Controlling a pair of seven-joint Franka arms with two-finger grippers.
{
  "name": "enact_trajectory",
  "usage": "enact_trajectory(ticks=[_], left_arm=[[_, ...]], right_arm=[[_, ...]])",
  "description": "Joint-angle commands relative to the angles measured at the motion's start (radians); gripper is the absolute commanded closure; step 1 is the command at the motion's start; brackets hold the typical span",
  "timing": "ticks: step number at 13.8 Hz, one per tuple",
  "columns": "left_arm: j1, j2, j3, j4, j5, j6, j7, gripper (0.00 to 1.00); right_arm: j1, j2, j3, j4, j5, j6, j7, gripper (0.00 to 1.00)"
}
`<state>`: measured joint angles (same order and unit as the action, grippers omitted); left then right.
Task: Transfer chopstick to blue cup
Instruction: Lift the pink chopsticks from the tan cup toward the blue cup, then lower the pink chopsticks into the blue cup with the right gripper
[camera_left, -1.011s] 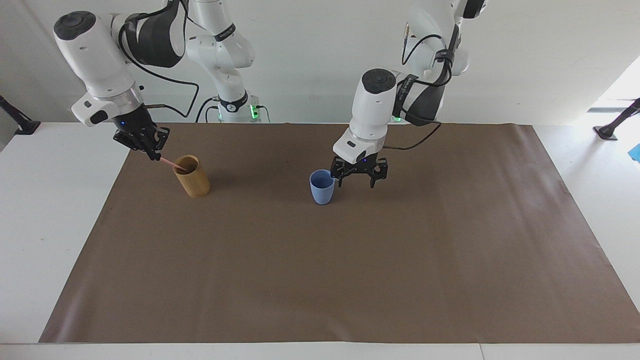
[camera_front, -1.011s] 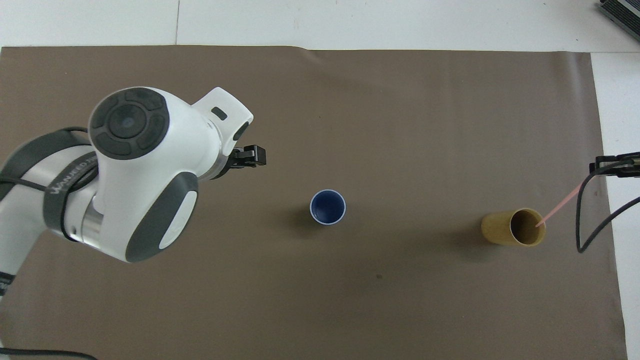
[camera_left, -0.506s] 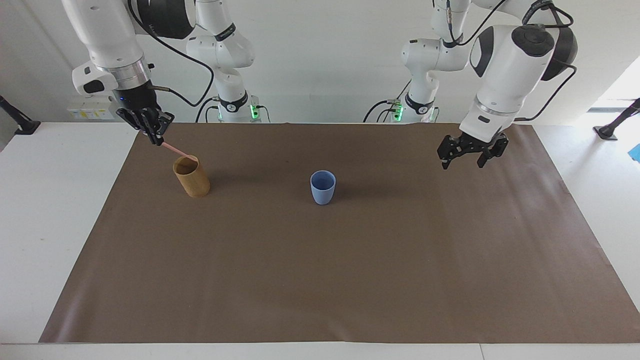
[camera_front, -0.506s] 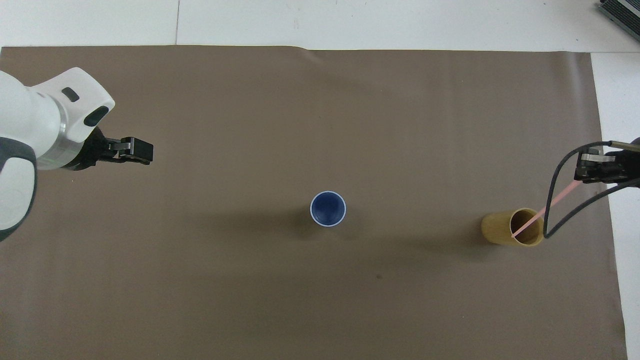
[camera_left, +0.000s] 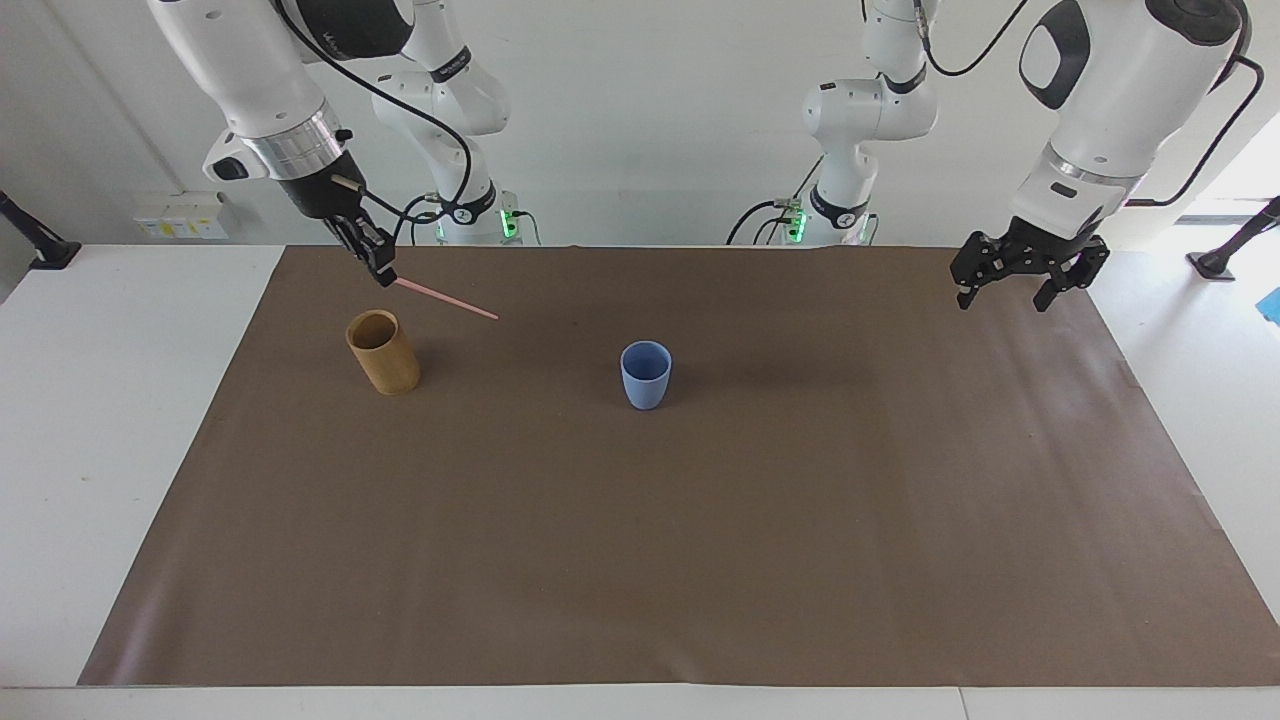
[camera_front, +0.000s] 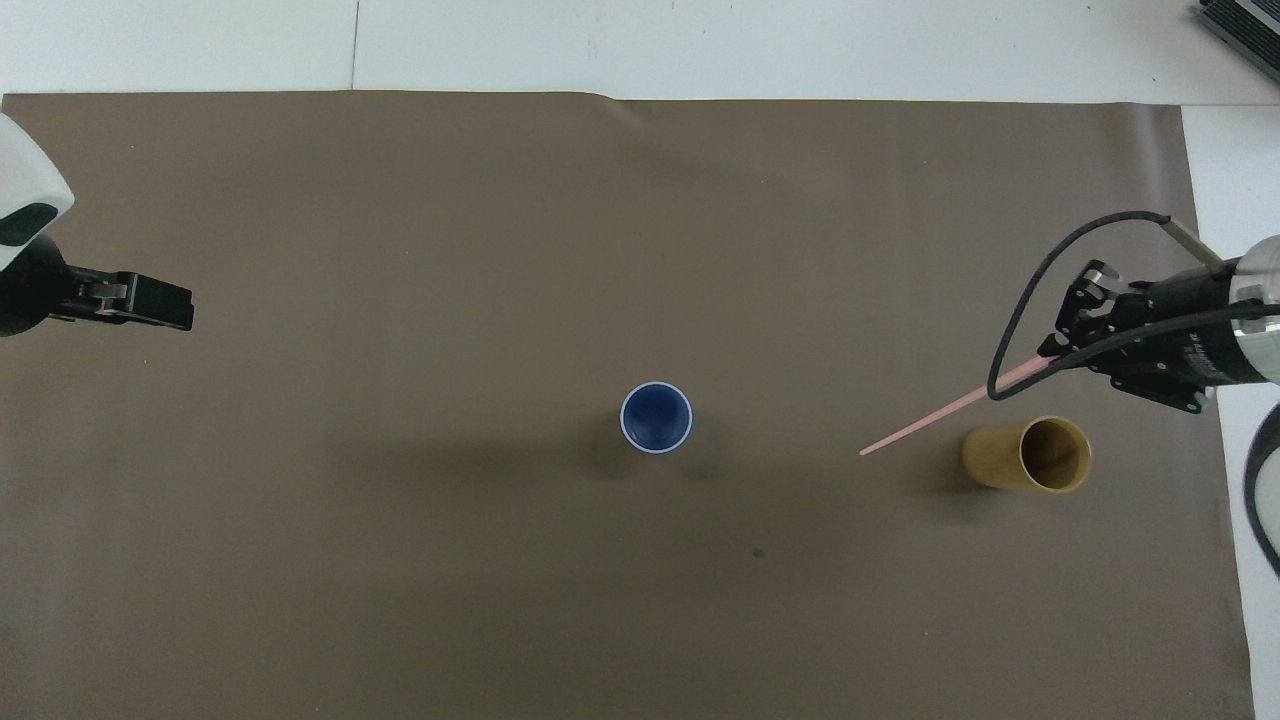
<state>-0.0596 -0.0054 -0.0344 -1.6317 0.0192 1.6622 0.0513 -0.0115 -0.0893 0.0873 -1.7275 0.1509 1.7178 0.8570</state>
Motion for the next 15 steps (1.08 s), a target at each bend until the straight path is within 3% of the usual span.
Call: enact_trajectory(ticks=[1, 7, 9, 15], left_arm=[[0.020, -0.004, -0.010, 0.007, -0.007, -0.029, 0.012, 0.00], [0.029, -0.007, -0.010, 0.013, -0.007, -0.058, 0.009, 0.00], [0.031, -0.046, -0.009, 0.016, -0.008, -0.062, 0.010, 0.00], [0.032, -0.071, -0.002, 0.032, -0.030, -0.108, 0.004, 0.00]], right_arm=[[0.098, 0.017, 0.011, -0.012, 0.018, 0.109, 0.150, 1.00], [0.225, 0.069, 0.011, -0.015, -0.045, 0.243, 0.303, 1.00], [0.261, 0.089, 0.011, -0.018, -0.073, 0.282, 0.339, 1.00], [0.320, 0.086, 0.011, -0.095, -0.080, 0.289, 0.358, 1.00]])
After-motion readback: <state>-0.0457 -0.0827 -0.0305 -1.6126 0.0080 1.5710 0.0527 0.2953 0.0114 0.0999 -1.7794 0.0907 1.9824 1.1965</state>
